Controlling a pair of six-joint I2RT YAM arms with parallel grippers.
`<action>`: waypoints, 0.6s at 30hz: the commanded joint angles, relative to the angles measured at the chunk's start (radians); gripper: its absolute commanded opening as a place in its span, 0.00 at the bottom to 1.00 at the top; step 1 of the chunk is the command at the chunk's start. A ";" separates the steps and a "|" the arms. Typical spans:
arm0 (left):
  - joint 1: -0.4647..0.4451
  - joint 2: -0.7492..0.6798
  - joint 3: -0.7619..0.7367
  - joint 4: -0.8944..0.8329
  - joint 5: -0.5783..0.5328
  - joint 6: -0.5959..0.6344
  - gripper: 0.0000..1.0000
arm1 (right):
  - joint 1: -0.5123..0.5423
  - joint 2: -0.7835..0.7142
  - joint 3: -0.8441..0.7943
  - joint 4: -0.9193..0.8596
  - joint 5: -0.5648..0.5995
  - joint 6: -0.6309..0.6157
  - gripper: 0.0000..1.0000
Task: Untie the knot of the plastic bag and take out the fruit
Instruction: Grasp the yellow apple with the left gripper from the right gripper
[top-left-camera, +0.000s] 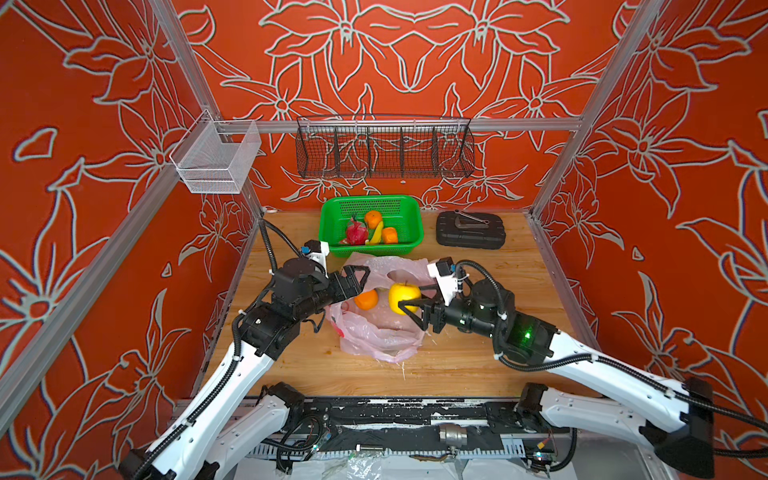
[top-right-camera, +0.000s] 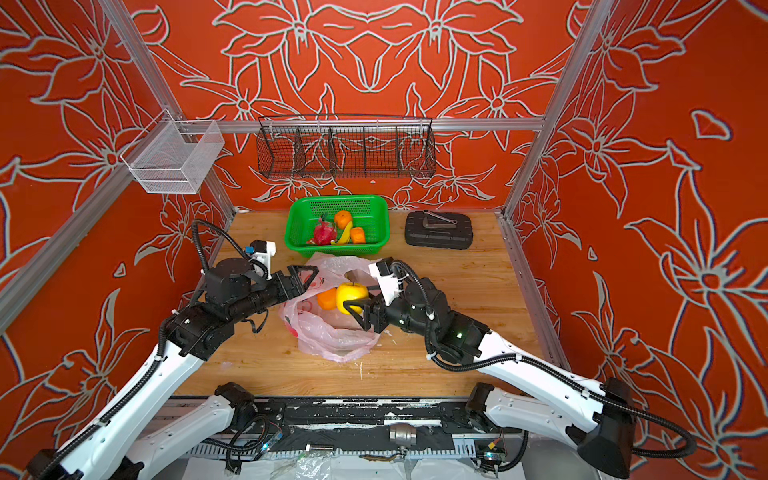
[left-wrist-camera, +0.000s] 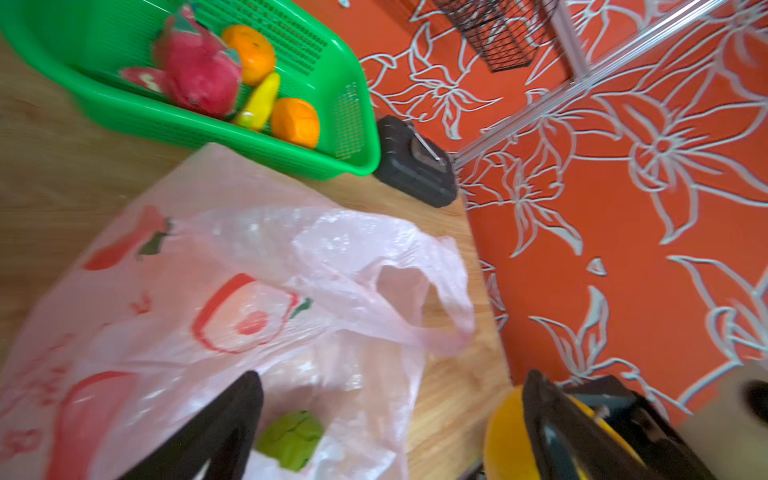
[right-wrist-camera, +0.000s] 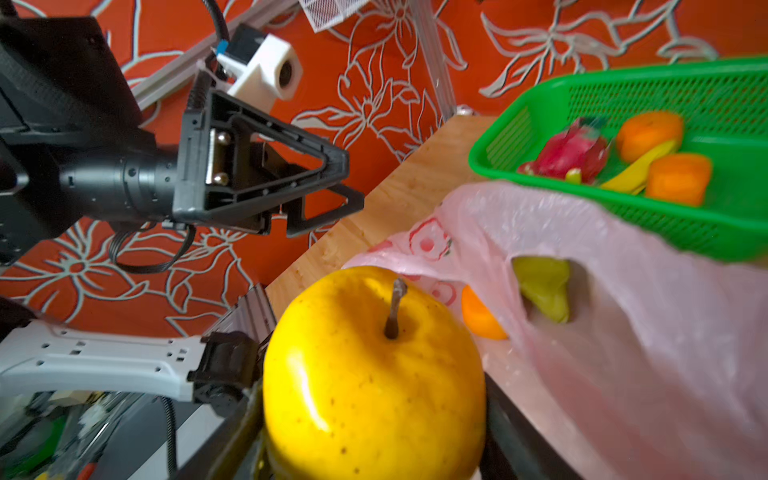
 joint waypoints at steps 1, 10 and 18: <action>-0.002 0.060 0.057 0.165 0.170 -0.182 0.98 | -0.048 0.019 0.051 0.081 0.001 -0.112 0.55; -0.093 0.261 0.194 0.271 0.253 -0.336 0.97 | -0.139 0.109 0.143 0.157 -0.118 -0.111 0.52; -0.155 0.342 0.248 0.252 0.238 -0.361 0.97 | -0.163 0.125 0.146 0.184 -0.120 -0.111 0.52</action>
